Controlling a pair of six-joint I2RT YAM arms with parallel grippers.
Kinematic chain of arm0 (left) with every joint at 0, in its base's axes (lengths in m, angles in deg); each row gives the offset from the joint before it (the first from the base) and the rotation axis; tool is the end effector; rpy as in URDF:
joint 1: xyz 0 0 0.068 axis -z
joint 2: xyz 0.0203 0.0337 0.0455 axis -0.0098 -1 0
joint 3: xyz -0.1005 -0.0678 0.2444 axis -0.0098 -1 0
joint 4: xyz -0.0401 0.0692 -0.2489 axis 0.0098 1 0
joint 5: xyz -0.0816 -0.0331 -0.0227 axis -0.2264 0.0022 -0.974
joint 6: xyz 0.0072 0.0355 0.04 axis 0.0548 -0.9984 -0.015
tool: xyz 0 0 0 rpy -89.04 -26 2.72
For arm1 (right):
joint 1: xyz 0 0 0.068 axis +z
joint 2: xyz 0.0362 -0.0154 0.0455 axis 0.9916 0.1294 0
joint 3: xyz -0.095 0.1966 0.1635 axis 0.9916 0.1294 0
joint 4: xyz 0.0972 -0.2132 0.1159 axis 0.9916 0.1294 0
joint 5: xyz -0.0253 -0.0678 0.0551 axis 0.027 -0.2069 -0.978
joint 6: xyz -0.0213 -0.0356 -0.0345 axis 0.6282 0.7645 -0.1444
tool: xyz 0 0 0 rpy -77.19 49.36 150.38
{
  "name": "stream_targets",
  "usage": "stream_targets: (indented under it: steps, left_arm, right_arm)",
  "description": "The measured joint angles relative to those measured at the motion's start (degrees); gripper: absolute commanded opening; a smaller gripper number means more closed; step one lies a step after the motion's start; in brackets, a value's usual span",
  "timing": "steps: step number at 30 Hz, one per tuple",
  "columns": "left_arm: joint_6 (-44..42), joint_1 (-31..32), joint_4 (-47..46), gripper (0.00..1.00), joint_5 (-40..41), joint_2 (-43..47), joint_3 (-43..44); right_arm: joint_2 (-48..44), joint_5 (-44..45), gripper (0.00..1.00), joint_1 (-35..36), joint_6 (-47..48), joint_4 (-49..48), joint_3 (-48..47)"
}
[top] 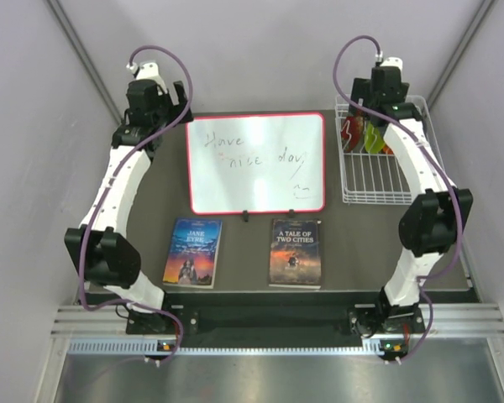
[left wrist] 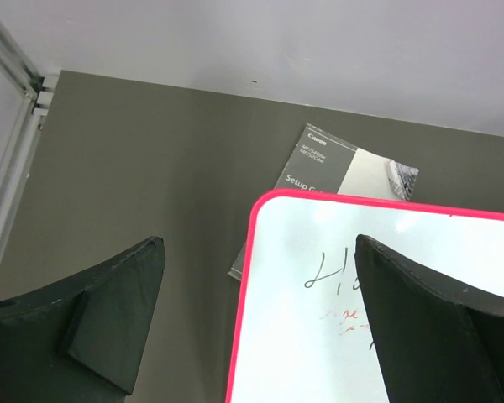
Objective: Unload the plates from the dish rack
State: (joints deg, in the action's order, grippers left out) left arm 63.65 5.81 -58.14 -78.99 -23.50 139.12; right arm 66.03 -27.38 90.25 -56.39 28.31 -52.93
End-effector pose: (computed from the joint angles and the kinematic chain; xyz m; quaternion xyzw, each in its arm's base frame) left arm 0.3694 -0.0367 0.4121 -0.0813 0.8109 -0.0451 0.5777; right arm 0.4212 0.0453 0.3786 0.0827 0.8516 -0.0732 0.5124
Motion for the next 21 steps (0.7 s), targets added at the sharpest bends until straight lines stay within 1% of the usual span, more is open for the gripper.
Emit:
stream_targets:
  steps: [3, 5, 6, 11, 13, 14, 17, 18, 20, 21]
  left_arm:
    - [0.5, 0.0, -0.87, 0.99, -0.94, -0.52, -0.11]
    - [0.72, 0.0, -1.27, 0.99, -1.62, -0.94, -0.15]
    - [0.74, 0.0, -1.51, 0.99, -1.81, -1.16, -0.22]
    - [0.92, 0.0, -1.92, 0.99, -2.54, -2.43, -0.76]
    - [0.94, 0.0, -2.12, 0.99, -3.15, -2.89, -1.09]
    - [0.94, 0.0, -2.21, 0.99, -3.37, -3.02, -1.22]
    - [1.14, 0.0, -2.27, 0.99, -4.04, -3.5, -1.4]
    - [1.18, 0.0, -2.29, 0.99, -4.26, -3.54, -1.42]
    - [1.22, 0.0, -2.43, 0.99, -4.63, -3.76, -1.44]
    - [1.25, 0.0, -2.58, 0.99, -4.61, -3.82, -1.55]
  right_arm:
    - [3.67, -0.96, 0.82, -0.35, -0.37, -0.11, -1.62]
    - [5.79, -1.66, 0.8, -0.52, -0.66, -0.07, -2.62]
    - [6.99, -2.27, 0.76, -0.74, -0.92, -0.07, -3.15]
    - [11.91, -4.63, 0.74, -1.9, -2.01, -0.26, -4.87]
    - [13.57, -5.2, 0.62, -2.36, -2.45, -0.39, -5.16]
    - [14.25, -5.38, 0.59, -2.56, -2.54, -0.35, -5.16]
    - [15.76, -6.01, 0.59, -2.91, -2.86, -0.33, -5.16]
    - [16.2, -6.19, 0.53, -2.97, -2.91, -0.42, -5.18]
    - [17.09, -6.49, 0.5, -2.99, -2.91, -0.68, -5.44]
    - [17.62, -6.67, 0.5, -2.99, -2.86, -0.85, -5.7]
